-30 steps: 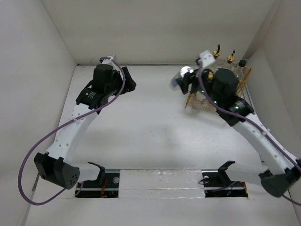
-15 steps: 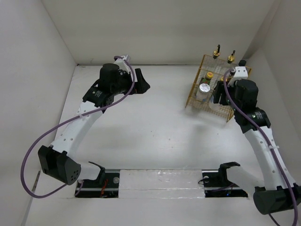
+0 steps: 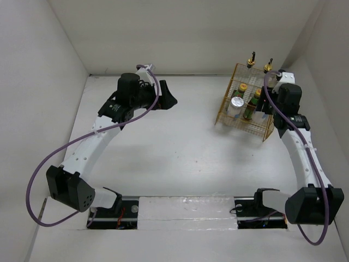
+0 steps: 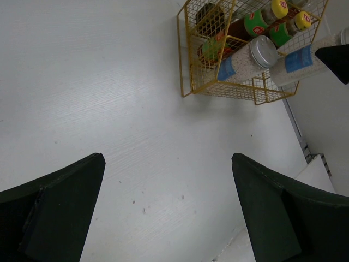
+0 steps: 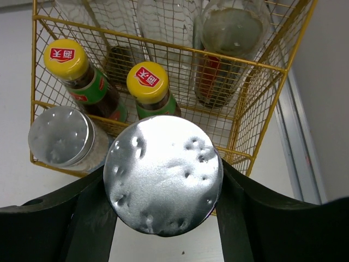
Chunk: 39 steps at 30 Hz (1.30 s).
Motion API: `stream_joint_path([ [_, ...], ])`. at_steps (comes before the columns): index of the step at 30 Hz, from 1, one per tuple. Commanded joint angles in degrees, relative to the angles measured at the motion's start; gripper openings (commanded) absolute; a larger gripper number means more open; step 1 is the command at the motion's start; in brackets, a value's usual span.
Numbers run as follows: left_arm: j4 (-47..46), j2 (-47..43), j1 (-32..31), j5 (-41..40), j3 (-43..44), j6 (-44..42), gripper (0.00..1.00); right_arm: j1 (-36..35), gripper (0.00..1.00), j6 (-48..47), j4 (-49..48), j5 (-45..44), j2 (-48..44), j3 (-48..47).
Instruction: Organize the condiment bottles
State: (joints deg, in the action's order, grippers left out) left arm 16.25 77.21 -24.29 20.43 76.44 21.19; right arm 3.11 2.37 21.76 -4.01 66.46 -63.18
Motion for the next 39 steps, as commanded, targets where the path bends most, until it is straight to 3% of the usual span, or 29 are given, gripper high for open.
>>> stream_joint_path([
  [1,-2.54,0.05,0.04,2.42,0.02,-0.89,1.00,0.49,0.25,-0.17,-9.54,0.93,0.95,-1.95],
  [9,-2.54,1.10,0.04,1.90,1.07,-0.89,1.00,0.49,0.26,-0.17,-12.18,0.41,3.94,3.50],
  [13,-2.54,1.63,0.04,1.90,1.07,-1.41,1.00,0.49,0.32,0.96,-11.65,1.46,4.56,7.18],
  [20,-2.54,1.63,0.04,1.90,1.60,-1.41,1.00,-0.74,0.71,1.50,-12.35,1.46,5.09,10.00],
  [21,-2.54,2.15,0.04,1.90,1.60,-1.41,1.00,-0.74,0.82,1.50,-12.35,0.94,5.09,10.00],
  [23,-2.02,2.16,0.04,1.90,1.60,-1.41,1.00,-0.74,0.91,1.50,-11.57,0.93,5.09,9.48],
  [24,-2.01,2.16,0.04,1.90,1.60,-1.41,1.00,-0.74,1.00,1.50,-11.04,0.93,4.56,8.17],
  [32,-2.01,2.16,0.04,1.37,3.35,-0.63,1.00,-1.27,1.00,2.02,-2.61,2.59,-1.85,-2.02],
  [39,-5.00,2.68,0.04,4.36,5.73,1.49,1.00,-7.15,1.00,3.34,-0.58,4.36,-9.23,-13.45],
])
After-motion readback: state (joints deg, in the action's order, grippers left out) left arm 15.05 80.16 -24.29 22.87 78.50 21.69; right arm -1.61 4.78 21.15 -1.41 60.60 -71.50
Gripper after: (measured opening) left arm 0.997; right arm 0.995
